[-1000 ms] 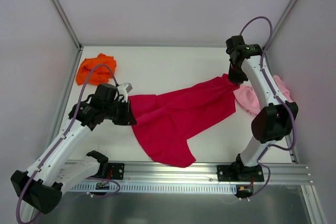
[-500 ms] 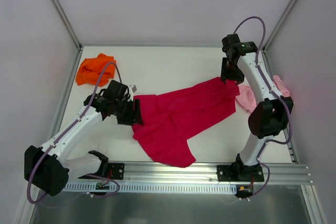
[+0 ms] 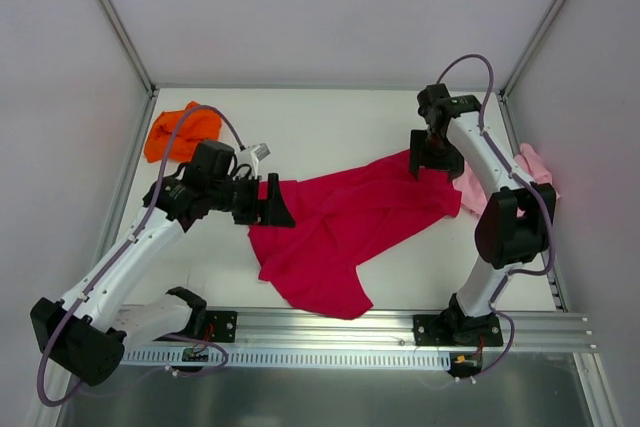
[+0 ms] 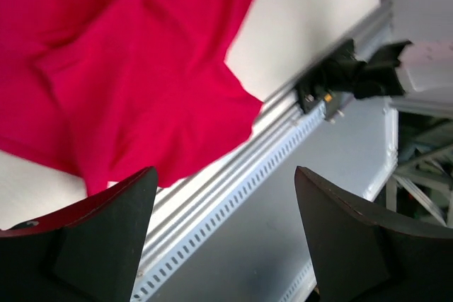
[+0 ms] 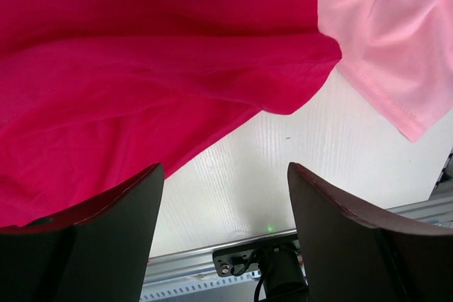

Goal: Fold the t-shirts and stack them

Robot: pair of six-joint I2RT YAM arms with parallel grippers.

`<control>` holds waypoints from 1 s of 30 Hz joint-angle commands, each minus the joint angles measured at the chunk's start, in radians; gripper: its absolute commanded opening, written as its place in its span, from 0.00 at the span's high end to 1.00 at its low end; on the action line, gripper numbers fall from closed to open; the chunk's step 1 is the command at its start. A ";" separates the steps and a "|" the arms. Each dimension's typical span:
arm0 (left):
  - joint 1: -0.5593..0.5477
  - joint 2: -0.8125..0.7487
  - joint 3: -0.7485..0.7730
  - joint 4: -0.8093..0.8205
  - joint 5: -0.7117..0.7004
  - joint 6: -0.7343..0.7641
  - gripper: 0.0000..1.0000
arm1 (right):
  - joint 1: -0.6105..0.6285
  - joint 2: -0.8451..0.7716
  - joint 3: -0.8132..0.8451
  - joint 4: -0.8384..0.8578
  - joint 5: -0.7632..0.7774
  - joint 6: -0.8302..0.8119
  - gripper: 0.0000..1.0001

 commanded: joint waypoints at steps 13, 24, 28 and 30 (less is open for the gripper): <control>-0.070 0.015 -0.225 -0.041 0.132 -0.007 0.25 | 0.100 -0.076 -0.064 -0.005 -0.122 0.017 0.27; -0.163 0.082 -0.348 0.115 0.133 -0.110 0.24 | 0.141 -0.003 0.011 -0.037 -0.125 0.014 0.27; -0.192 0.111 -0.337 0.089 -0.004 -0.139 0.26 | 0.146 0.014 0.078 -0.056 -0.120 0.014 0.27; -0.208 0.111 -0.319 0.061 -0.088 -0.161 0.26 | 0.146 0.022 0.092 -0.060 -0.119 0.011 0.28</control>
